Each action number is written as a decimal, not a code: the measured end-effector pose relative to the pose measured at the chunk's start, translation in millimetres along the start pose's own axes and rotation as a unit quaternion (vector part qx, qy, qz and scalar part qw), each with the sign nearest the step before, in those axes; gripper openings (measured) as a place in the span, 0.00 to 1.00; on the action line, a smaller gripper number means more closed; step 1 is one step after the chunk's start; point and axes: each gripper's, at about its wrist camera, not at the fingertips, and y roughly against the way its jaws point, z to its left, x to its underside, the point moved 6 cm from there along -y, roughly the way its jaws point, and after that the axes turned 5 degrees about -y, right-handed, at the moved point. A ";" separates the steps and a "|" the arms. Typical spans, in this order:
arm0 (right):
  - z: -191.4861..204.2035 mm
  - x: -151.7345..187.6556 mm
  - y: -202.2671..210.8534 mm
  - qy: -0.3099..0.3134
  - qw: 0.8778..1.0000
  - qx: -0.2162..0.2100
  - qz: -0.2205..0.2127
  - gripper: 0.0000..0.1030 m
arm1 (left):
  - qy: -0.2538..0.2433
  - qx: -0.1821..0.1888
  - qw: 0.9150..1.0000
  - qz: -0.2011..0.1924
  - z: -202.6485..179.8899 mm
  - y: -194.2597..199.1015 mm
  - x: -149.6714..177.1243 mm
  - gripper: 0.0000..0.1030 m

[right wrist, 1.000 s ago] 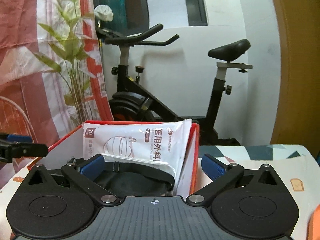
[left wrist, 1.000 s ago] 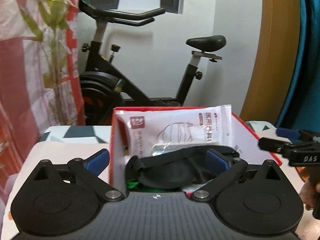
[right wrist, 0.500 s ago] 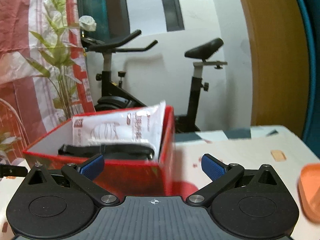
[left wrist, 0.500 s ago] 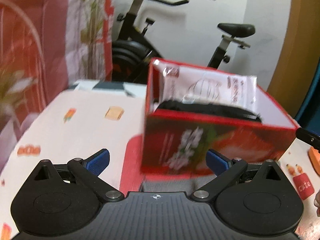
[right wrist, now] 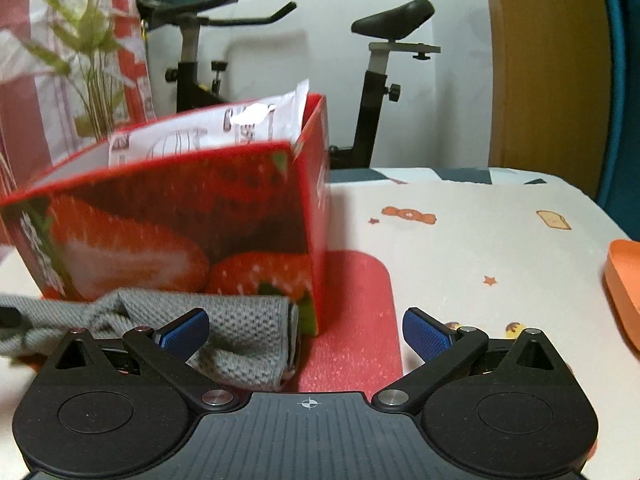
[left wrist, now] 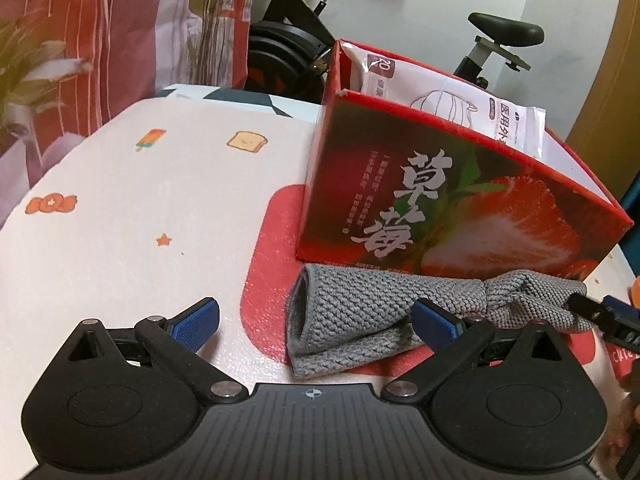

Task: Organize soft objects
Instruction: 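Move both grippers down to the grey knit towel, then close the left gripper on the grey towel while the right gripper grasps it too, then lift the grey towel with both grippers over the red box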

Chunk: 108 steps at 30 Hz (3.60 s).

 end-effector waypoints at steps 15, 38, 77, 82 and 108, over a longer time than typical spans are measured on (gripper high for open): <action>43.8 23.7 -5.6 0.100 0.993 -0.047 0.030 0.44 | 0.016 0.011 1.000 0.023 -0.9 -13.0 12.2 1.00; 41.2 22.1 -6.9 0.098 0.992 -0.069 0.032 0.17 | 0.029 0.063 0.997 0.021 -8.3 -10.8 11.2 0.79; 55.2 -62.6 88.0 0.098 0.976 -0.160 -0.109 0.10 | -0.013 0.135 0.975 -0.179 -32.9 95.2 -62.8 0.16; 62.8 -88.9 86.8 0.100 0.975 -0.162 -0.116 0.10 | 0.000 0.136 0.975 -0.177 -31.2 89.2 -75.7 0.16; 77.5 -143.9 -23.9 0.128 0.987 -0.091 -0.019 0.10 | -0.066 0.103 0.992 -0.030 -60.5 -22.0 -135.7 0.16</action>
